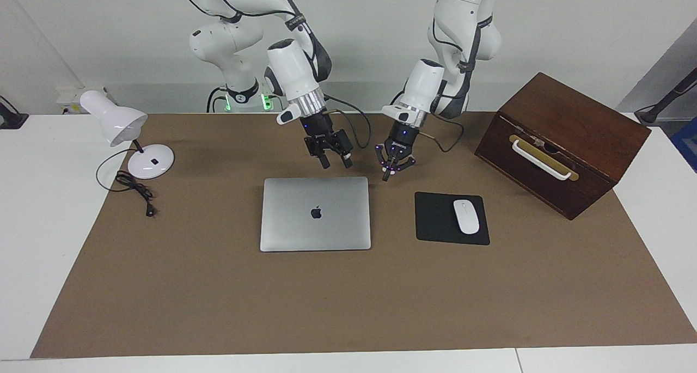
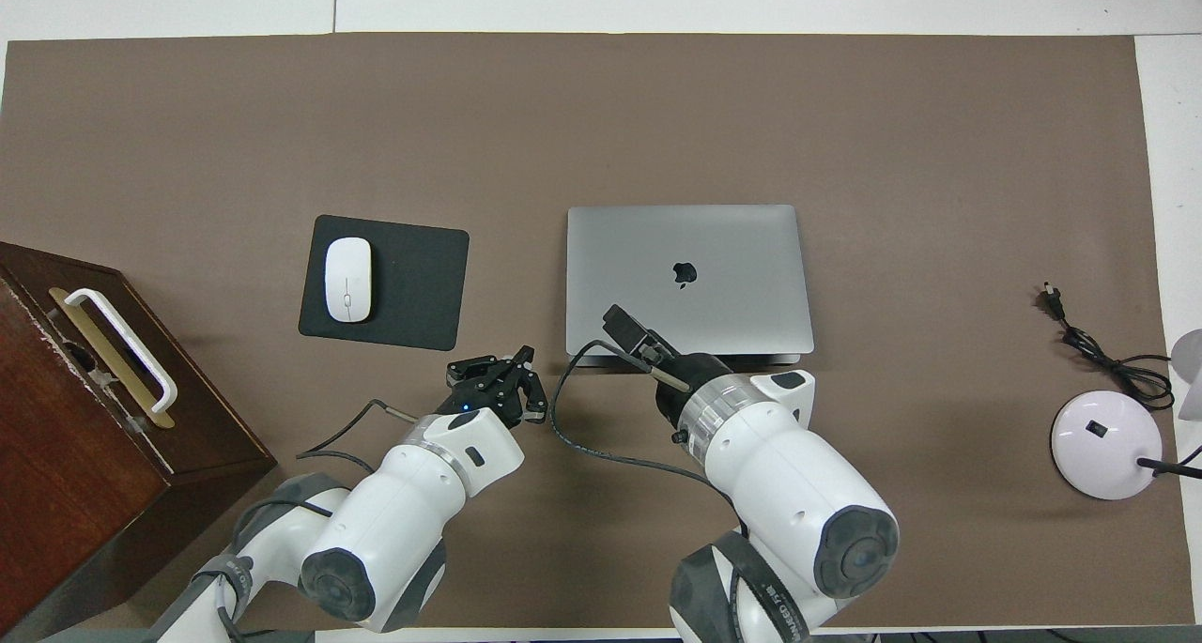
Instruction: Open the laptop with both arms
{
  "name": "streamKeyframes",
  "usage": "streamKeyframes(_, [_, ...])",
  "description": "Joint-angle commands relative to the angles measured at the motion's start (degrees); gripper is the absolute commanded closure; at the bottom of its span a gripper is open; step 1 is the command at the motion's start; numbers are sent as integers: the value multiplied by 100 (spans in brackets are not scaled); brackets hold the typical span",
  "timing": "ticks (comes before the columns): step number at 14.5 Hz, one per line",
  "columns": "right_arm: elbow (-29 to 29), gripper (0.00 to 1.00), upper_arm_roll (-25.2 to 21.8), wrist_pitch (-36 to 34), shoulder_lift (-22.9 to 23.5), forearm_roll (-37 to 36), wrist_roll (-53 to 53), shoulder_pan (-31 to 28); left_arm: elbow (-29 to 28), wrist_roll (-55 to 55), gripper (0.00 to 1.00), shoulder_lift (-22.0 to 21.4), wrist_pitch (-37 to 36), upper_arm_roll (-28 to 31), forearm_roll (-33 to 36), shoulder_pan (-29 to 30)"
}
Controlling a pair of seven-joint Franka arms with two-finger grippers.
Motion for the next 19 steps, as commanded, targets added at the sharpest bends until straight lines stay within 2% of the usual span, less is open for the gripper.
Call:
streamKeyframes(1, [-706,0,-37,690,-218,58,319,64,134,28,100,201,165,83,-143,-155])
streamKeyframes(4, [-1155,0,-37,1078,-333,67,599,-42,458,28,100,499,165,83,-126,-164])
streamKeyframes(6, [-1253,0,-37,1194,-377,67,820,-51,687,28,100,728,165,83,-126,-199])
streamKeyframes(11, [-1244,0,-37,1176,-228,67,777,-156,995,54,100,1080,165,83,-117,-226])
streamKeyframes(19, [-1007,0,-37,1229,308,58,566,-332,1172,72,100,1309,174,83,-117,-270])
